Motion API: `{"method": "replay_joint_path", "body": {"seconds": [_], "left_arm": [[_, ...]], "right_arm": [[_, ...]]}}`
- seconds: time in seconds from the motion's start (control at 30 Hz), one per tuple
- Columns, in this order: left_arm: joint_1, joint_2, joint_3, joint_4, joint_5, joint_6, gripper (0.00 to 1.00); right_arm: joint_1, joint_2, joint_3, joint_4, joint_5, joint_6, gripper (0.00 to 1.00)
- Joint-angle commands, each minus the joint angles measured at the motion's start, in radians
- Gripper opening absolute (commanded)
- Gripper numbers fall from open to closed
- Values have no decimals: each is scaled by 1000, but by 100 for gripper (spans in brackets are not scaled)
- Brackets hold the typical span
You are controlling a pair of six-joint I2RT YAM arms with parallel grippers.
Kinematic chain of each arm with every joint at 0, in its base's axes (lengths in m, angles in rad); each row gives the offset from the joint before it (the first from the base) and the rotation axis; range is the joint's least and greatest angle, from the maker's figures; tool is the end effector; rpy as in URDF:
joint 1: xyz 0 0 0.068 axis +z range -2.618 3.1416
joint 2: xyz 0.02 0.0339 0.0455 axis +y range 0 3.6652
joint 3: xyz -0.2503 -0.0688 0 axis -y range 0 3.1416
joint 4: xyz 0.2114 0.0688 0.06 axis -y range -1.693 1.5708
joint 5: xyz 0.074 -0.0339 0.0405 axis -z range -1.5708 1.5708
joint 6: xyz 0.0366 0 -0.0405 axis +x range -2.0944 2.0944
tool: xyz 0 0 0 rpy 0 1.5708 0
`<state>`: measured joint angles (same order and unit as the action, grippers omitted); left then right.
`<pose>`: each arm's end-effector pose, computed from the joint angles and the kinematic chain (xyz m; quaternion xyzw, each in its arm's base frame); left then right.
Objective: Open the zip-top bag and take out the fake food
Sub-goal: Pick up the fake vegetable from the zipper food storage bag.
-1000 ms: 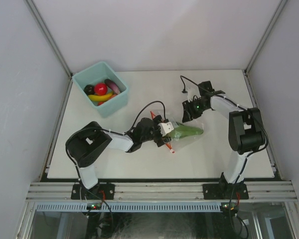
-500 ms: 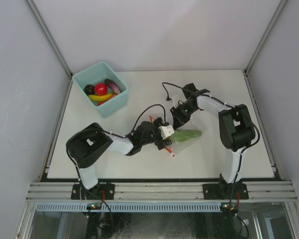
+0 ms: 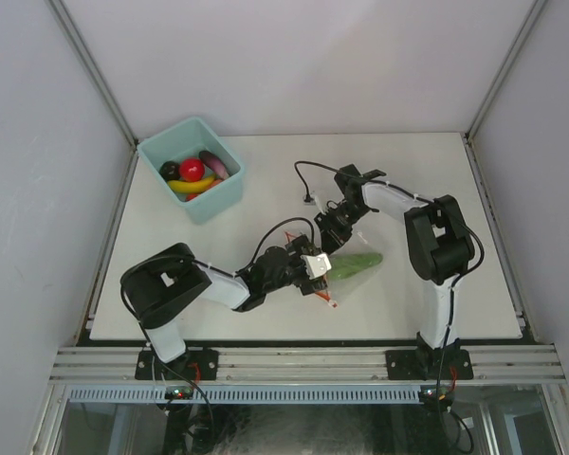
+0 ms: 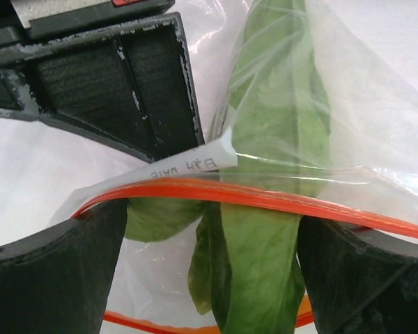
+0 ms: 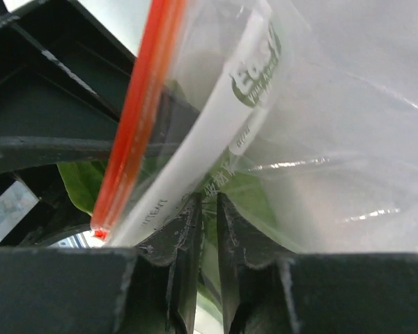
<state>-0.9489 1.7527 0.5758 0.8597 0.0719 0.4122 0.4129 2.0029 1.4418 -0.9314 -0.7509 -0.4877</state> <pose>0.1766 -0.2509 0.1530 0.5257 0.6158 -0.1835 0.5575 0.3047 0.1608 0.1787 -0.4175 0.8307 0.3648 0.0501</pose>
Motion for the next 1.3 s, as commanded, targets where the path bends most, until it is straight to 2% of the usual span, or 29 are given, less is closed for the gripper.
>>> {"method": "replay_joint_path", "body": {"seconds": [0.0, 0.1, 0.2, 0.3, 0.4, 0.43, 0.53, 0.6, 0.8, 0.9, 0.97, 1.03, 1.07, 1.17, 1.27], "left_arm": [[-1, -6, 22, 84, -39, -21, 99], [-1, 3, 22, 68, -43, -54, 89], [-1, 5, 24, 35, -33, -81, 66], [-1, 9, 24, 24, -10, -100, 48], [-1, 19, 31, 3, 35, -105, 43], [-1, 24, 40, -15, 51, -104, 38], [1, 26, 62, -78, 78, -106, 12], [4, 8, 52, -84, 77, -121, 1], [13, -74, 48, -192, 94, -171, 0], [15, -98, 56, -247, 94, -191, 0], [16, -113, 51, -254, 83, -209, 0], [16, -128, 43, -255, 76, -222, 0], [16, -135, 40, -255, 75, -228, 0], [16, -150, 34, -255, 74, -238, 0], [16, -159, 32, -256, 81, -246, 0]], "right_arm": [[32, 19, 46, -71, -104, -50, 14], [25, 28, 59, -82, -111, -48, 13], [-4, 20, 61, -79, -124, -38, 14], [-38, -2, 57, -82, -144, -40, 14], [-65, -23, 53, -80, -156, -40, 16], [-72, -29, 51, -80, -160, -41, 16], [-98, -49, 52, -86, -166, -54, 18], [-125, -88, 52, -93, -171, -74, 18], [-213, -296, -37, 11, -188, -106, 24], [-233, -383, -102, 120, -116, -78, 34], [-237, -424, -161, 232, 10, -26, 49], [-249, -435, -204, 293, 48, -27, 67], [-251, -429, -219, 304, 48, -35, 73], [-250, -382, -235, 313, 56, -36, 76], [-246, -325, -235, 328, 79, -8, 74]]}}
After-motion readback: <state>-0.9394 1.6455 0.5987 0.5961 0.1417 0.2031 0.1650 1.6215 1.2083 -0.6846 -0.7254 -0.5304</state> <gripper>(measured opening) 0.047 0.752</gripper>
